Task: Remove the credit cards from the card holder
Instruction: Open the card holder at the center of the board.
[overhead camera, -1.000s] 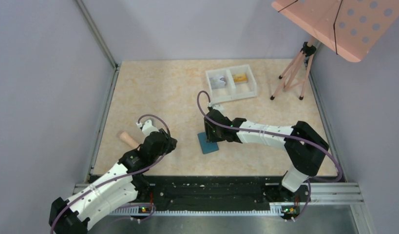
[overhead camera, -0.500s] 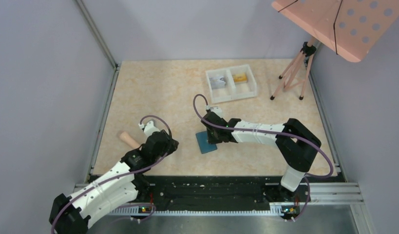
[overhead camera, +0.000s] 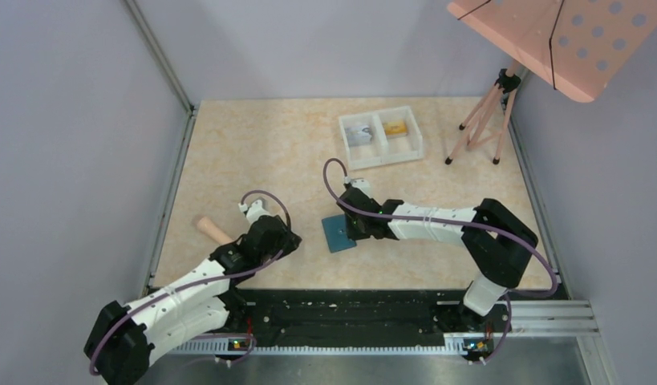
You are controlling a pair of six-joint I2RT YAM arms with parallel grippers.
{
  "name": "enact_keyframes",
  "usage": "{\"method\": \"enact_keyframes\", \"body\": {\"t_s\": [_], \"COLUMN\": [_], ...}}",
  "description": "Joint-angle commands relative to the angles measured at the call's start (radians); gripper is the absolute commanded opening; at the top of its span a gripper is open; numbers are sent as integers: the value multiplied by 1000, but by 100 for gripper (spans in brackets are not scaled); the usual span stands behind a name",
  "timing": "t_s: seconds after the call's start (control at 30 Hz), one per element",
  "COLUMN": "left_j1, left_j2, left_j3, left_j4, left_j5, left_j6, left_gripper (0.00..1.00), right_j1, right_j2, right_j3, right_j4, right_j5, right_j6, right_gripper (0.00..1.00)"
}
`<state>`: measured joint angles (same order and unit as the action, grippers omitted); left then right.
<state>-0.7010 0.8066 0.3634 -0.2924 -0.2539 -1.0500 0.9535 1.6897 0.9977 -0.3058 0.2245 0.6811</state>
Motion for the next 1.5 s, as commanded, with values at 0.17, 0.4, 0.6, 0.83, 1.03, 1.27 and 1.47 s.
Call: {"method": "enact_keyframes", "body": {"t_s": [0.17,0.4,0.6,0.83,1.03,1.27,1.47], "left_j1": [2,1,1,1,1,1,1], "left_j2": [177,297,381,468,359,125,37], "left_j3": [21,61,87,115,96,43,9], "left_j4": [181,248,330,339,221,126,116], "left_j5": [117,192,249,277,108,-46,-88], "left_j6": [5,24,34,39,10,19,16], "left_gripper": [37,37,37,37,37,39,39], "right_j1": [13,7,-11,-22,-12,4,32], "right_j2": [-150,-237,-301,-300,-172,-52,49], "right_j3": [-96,-163,-226,-226,-88,51,130], "right_j4": [122,199,260,275,162,49,-48], "right_j5": [-30,-55,-96,-103,-65,5,52], "right_j6": [-11,-4,3,-9,-26,-38,-48], "right_gripper": [0,0,0,0,18,32,36]}}
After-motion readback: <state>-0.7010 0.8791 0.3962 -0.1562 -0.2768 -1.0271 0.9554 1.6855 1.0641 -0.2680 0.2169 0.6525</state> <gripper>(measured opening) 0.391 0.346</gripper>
